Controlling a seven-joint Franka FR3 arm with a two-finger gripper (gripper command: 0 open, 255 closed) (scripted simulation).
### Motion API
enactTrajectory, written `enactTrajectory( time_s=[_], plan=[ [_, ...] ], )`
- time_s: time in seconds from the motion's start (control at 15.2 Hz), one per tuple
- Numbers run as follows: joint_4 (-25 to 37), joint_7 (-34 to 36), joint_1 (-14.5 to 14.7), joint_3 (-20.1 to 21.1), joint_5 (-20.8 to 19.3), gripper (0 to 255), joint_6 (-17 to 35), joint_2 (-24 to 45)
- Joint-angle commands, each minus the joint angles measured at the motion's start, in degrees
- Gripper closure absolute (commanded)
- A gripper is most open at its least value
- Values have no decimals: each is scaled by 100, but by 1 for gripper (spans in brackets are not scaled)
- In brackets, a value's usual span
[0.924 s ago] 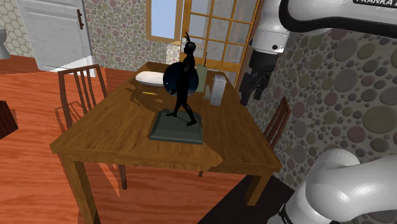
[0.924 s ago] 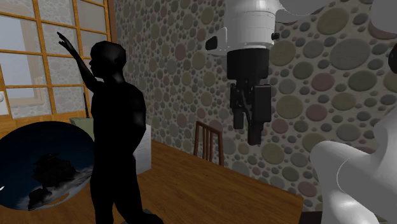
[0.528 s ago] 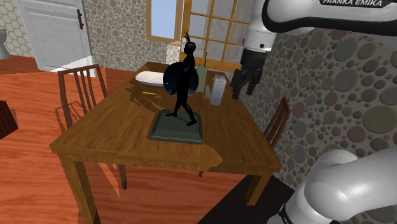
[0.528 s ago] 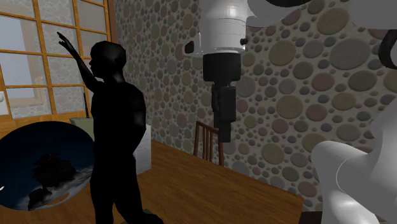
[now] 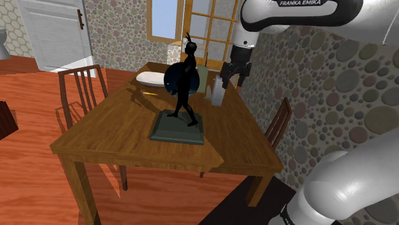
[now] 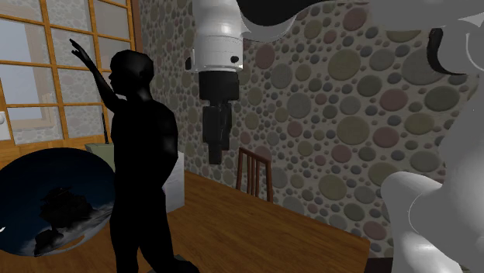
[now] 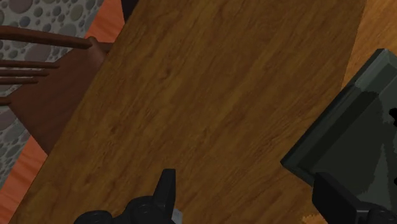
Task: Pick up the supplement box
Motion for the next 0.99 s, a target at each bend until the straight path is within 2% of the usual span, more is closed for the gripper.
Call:
enactTrajectory(
  time_s=[0.0, 0.66, 0.92],
  plan=[
    [338, 11, -76, -74, -44, 0, 87, 392],
    [2402, 52, -410, -430, -86, 0, 139, 2336],
    [2183, 61, -418, -437, -87, 0, 374, 2347]
  ],
)
